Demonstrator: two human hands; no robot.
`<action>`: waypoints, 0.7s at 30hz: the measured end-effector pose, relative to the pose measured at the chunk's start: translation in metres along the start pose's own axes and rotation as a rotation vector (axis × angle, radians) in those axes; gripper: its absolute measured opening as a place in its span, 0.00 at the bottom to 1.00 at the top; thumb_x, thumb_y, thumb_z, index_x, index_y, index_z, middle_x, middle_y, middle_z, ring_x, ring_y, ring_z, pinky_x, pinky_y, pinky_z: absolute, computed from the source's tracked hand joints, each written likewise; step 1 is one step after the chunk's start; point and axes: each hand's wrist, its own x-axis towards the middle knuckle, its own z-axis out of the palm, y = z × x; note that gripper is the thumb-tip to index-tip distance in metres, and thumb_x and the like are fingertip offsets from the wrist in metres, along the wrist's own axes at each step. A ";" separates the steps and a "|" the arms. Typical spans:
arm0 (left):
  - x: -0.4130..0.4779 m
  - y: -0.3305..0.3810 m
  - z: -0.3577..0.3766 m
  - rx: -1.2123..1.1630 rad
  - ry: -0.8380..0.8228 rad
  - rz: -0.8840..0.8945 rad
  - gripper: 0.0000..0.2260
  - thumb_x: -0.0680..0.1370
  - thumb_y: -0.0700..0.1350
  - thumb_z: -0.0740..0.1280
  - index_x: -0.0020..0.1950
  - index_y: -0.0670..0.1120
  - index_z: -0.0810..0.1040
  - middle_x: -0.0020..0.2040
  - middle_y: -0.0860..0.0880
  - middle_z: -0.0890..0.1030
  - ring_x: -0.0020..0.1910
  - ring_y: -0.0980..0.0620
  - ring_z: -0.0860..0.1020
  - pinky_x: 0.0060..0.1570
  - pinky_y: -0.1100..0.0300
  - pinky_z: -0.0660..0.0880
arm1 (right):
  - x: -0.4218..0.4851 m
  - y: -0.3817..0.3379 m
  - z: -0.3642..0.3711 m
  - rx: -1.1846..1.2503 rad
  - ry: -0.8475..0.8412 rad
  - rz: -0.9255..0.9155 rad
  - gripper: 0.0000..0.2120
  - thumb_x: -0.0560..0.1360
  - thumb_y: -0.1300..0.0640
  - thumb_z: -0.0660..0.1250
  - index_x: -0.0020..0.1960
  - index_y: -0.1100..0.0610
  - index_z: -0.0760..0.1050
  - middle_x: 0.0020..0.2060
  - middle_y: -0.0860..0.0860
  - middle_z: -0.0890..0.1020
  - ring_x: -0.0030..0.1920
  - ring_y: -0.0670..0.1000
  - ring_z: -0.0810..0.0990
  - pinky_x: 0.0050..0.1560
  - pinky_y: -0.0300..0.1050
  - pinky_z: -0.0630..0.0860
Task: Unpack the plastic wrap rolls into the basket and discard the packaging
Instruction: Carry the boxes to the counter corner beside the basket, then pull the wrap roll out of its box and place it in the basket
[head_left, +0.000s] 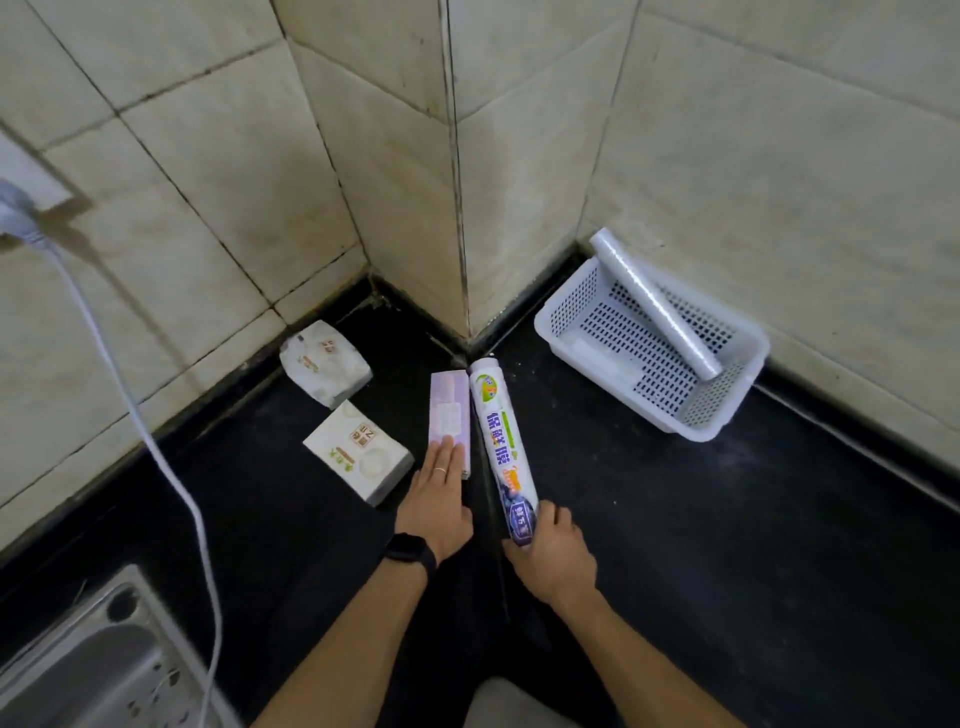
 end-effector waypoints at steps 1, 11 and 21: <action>-0.001 0.001 0.000 0.011 -0.009 -0.006 0.38 0.75 0.43 0.61 0.80 0.44 0.44 0.81 0.47 0.44 0.79 0.49 0.41 0.77 0.51 0.52 | 0.002 0.001 0.001 0.030 -0.014 0.008 0.30 0.72 0.39 0.68 0.65 0.56 0.65 0.60 0.54 0.72 0.57 0.57 0.75 0.50 0.51 0.76; 0.005 0.011 -0.013 -0.056 -0.013 -0.078 0.31 0.78 0.55 0.61 0.79 0.47 0.57 0.80 0.46 0.55 0.79 0.47 0.52 0.75 0.43 0.55 | -0.031 0.067 -0.068 0.909 -0.245 0.152 0.15 0.69 0.50 0.77 0.53 0.52 0.82 0.45 0.51 0.86 0.43 0.46 0.84 0.46 0.45 0.82; 0.013 0.120 -0.066 -1.288 -0.271 -0.304 0.30 0.75 0.65 0.66 0.70 0.48 0.69 0.63 0.47 0.80 0.58 0.48 0.80 0.56 0.53 0.75 | -0.091 0.122 -0.117 0.934 -0.308 0.026 0.22 0.64 0.46 0.78 0.57 0.42 0.81 0.49 0.47 0.86 0.45 0.47 0.84 0.50 0.45 0.79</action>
